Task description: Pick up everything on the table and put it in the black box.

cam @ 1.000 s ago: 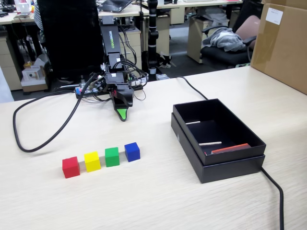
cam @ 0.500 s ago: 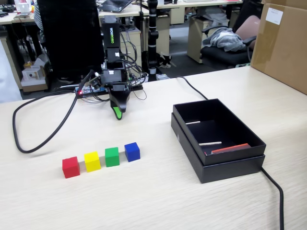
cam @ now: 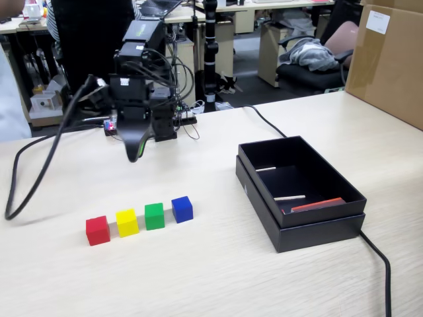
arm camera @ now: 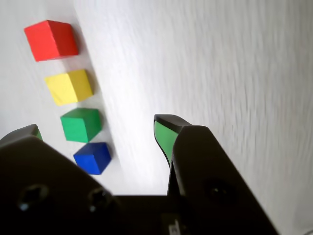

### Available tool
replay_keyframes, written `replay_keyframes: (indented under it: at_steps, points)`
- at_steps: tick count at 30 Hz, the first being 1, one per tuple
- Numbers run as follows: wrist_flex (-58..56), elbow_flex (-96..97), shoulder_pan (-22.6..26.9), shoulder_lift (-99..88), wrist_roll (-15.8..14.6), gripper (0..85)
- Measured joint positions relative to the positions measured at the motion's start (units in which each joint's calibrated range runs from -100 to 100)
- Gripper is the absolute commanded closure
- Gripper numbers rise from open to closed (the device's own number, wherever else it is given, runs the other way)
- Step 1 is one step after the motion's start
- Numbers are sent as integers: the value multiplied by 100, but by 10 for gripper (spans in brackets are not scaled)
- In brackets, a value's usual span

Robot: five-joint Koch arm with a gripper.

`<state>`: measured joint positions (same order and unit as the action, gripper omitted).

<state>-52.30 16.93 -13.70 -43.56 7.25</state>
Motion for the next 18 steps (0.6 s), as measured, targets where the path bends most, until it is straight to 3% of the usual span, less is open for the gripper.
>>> replay_keyframes:
  at_steps: [8, 18]
  points:
    - [-15, -2191, -342, 2744, 415, 399]
    - [-15, -3642, -371, 4958, 420, 399]
